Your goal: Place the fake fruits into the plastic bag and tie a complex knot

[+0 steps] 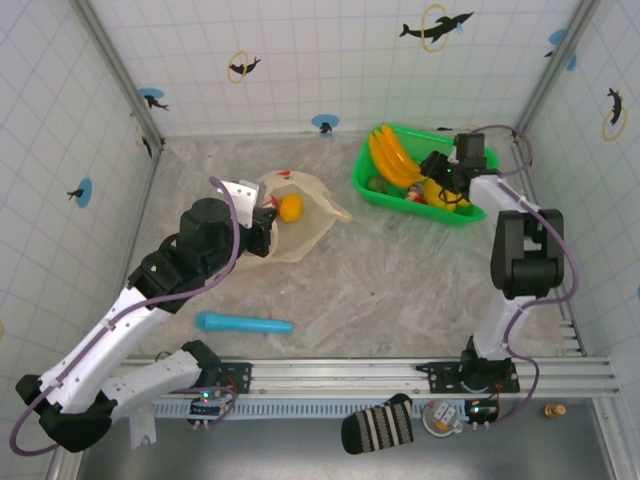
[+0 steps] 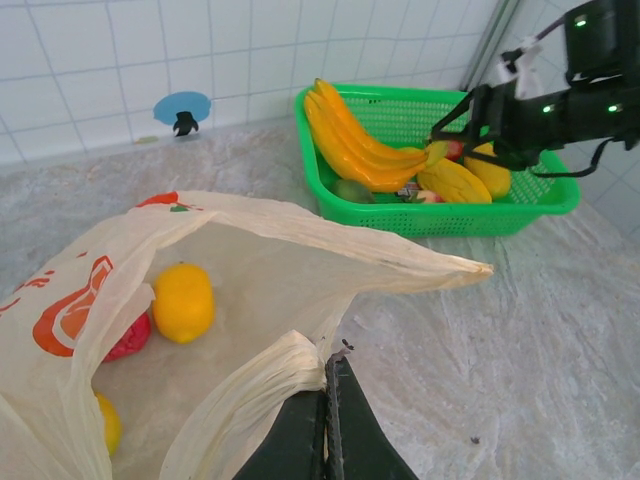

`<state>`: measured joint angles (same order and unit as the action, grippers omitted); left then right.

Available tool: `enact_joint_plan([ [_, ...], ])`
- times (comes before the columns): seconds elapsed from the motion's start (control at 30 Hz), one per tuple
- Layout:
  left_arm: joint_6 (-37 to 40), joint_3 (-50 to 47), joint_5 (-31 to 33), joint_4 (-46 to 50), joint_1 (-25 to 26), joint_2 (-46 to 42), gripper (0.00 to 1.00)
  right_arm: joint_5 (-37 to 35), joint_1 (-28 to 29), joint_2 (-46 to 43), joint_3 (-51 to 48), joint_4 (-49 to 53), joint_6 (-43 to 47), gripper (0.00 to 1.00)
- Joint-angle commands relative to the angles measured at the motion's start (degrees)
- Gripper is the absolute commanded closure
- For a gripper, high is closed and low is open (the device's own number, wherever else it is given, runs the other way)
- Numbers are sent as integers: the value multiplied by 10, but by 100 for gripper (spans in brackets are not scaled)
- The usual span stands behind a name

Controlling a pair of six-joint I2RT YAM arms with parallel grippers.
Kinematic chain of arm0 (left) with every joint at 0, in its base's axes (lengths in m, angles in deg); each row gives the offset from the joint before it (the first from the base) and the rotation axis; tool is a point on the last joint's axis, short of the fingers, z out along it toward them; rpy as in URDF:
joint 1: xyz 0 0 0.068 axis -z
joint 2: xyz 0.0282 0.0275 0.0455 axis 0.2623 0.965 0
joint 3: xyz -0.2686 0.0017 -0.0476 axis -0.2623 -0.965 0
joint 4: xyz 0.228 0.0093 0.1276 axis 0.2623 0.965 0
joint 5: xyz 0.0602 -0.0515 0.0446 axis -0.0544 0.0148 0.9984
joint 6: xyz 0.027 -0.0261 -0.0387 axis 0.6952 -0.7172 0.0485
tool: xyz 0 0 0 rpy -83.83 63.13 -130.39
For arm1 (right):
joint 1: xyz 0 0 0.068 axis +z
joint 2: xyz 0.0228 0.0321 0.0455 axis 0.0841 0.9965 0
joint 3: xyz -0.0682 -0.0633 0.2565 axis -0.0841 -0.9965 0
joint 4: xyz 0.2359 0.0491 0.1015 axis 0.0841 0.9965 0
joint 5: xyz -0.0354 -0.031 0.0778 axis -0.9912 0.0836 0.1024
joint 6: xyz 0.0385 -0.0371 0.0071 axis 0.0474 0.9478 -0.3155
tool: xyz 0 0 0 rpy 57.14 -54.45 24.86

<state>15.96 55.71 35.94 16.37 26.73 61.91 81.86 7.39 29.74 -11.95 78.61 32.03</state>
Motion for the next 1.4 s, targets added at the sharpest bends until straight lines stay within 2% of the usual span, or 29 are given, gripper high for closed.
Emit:
enact_joint_plan([
  [0.0, 2, 8, -7, -13, -4, -4, 100, 49, -15, -13, -28, -59, -135, 28],
  [0.17, -3, 12, -8, -7, -4, -16, 100, 57, -10, 26, 7, -20, -139, 28],
  [0.4, -8, 11, 0, 1, -4, -27, 100, 66, 1, 79, 36, -14, -153, 31],
  [0.6, -7, 11, 2, 1, -4, -22, 100, 61, -2, 122, 76, -9, -133, 45],
  [0.67, -7, 10, 1, 0, -4, -22, 100, 52, -5, 138, 102, 13, -111, 58],
  [0.8, -5, 7, 2, 0, -4, -19, 100, 34, -8, 151, 130, 43, -79, 71],
  [0.97, -4, 9, -3, -2, -4, -16, 100, 7, 5, 132, 149, 78, -34, 89],
  [1.07, -4, 11, -5, -2, -4, -15, 100, -25, 13, 99, 151, 92, -15, 94],
  [1.37, -10, 1, -6, -2, -4, -26, 100, -72, 26, -25, 148, 107, 15, 100],
])
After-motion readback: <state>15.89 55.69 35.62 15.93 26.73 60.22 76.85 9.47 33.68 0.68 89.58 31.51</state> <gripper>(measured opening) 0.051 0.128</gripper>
